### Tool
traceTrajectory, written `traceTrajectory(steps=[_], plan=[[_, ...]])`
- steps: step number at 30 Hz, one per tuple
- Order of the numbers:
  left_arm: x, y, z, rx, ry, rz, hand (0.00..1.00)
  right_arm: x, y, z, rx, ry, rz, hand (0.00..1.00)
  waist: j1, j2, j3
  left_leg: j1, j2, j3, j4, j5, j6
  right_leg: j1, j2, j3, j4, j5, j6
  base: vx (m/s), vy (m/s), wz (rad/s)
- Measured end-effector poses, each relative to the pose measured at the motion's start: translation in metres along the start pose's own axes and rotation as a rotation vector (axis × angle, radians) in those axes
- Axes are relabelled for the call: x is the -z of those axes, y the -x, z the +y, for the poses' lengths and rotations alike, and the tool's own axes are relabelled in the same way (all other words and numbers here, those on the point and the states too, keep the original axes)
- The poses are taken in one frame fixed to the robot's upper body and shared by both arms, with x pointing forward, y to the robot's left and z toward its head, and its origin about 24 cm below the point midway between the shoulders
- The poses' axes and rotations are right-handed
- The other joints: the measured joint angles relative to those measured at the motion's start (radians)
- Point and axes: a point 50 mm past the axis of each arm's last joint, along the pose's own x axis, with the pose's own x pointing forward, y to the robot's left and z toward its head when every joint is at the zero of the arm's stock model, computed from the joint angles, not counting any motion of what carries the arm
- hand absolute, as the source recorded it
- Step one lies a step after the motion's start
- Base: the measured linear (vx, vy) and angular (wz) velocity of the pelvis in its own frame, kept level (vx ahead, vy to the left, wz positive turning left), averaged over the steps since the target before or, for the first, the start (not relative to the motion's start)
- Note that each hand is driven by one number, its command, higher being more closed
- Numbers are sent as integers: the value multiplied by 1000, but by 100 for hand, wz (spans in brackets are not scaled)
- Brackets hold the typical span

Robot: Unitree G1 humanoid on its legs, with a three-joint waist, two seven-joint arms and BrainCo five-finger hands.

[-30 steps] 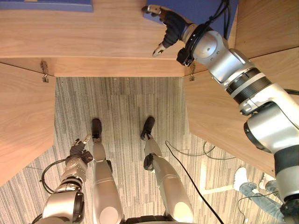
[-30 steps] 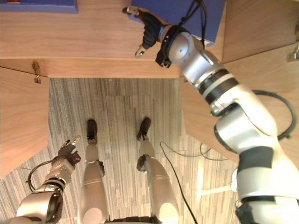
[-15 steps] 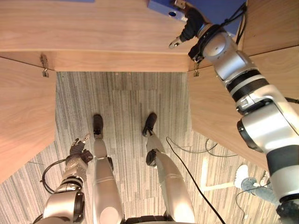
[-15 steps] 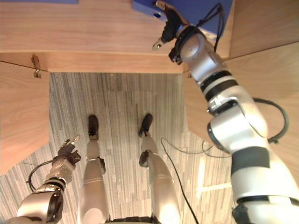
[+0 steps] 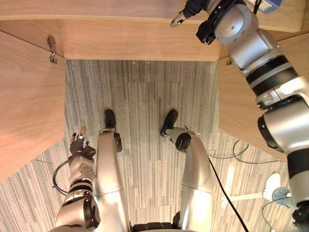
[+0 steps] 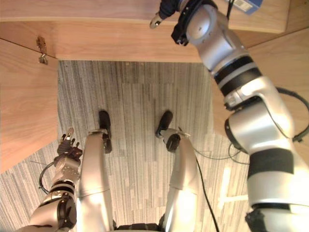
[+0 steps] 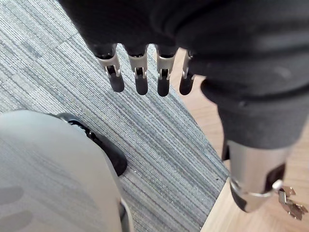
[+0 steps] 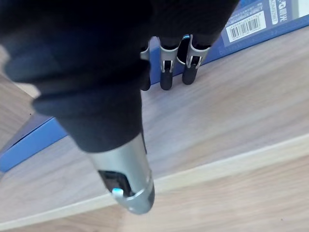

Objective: Walk over to the cabinet, pick up the folder, carry it to the office cabinet, place the folder inside the office cabinet, then close the office cabinet door

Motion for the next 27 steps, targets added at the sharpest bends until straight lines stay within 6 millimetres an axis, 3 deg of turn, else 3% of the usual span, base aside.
traceTrajectory(steps=[11,17,20,27], plan=[[19,10,21,-34,-26,56,0,5,5,-23,90,102,9,0,18,8,-2,-41,3,-2,-12,9,-4,-38,-4,-7,4,-2,0,0,-16,3],[16,10,18,-19,-27,42,0,13,11,-37,116,131,30,0,24,8,-2,-51,1,-6,-12,13,1,-38,-8,-14,1,-5,3,43,13,3],[15,10,16,-6,-24,35,0,22,18,-56,171,122,56,0,27,12,-2,-67,-2,-11,-12,19,5,-40,-20,-31,2,-9,4,40,22,13],[21,15,30,-30,-37,52,0,35,25,-72,208,130,108,0,28,12,-2,-77,-15,-6,-12,22,10,-42,-42,-33,6,-11,6,33,30,8]])
